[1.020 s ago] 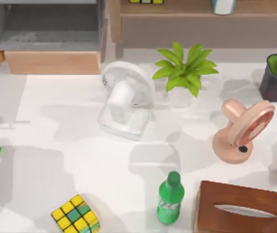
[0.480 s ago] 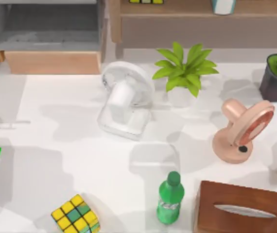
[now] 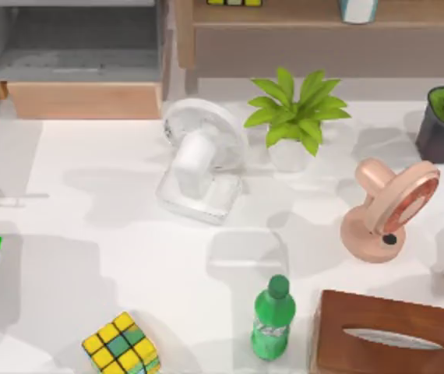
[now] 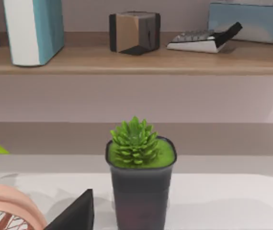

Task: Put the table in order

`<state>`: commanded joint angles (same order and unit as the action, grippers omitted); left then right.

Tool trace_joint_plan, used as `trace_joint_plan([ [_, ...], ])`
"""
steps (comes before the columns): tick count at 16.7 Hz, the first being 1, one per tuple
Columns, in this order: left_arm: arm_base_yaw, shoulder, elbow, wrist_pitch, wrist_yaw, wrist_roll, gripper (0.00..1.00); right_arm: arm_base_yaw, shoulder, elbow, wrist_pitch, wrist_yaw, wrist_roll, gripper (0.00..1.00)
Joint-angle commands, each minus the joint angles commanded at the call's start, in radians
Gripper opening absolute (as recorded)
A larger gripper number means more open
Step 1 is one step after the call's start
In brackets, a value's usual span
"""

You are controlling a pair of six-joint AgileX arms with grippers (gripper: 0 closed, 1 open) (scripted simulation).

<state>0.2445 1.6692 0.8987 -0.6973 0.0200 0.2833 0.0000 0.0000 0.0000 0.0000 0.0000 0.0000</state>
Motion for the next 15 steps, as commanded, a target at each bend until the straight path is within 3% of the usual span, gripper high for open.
trace_joint_plan([
  [5,0.008,-0.004,0.001,0.010,0.002,0.007,1.00,0.000,0.000,0.000,0.000,0.000,0.000,1.00],
  [8,0.095,-0.012,-0.003,0.102,0.021,0.072,1.00,0.000,0.000,0.000,0.000,0.000,0.000,1.00],
  [15,0.403,0.007,-0.088,0.631,0.158,0.394,1.00,0.000,0.000,0.000,0.000,0.000,0.000,1.00],
])
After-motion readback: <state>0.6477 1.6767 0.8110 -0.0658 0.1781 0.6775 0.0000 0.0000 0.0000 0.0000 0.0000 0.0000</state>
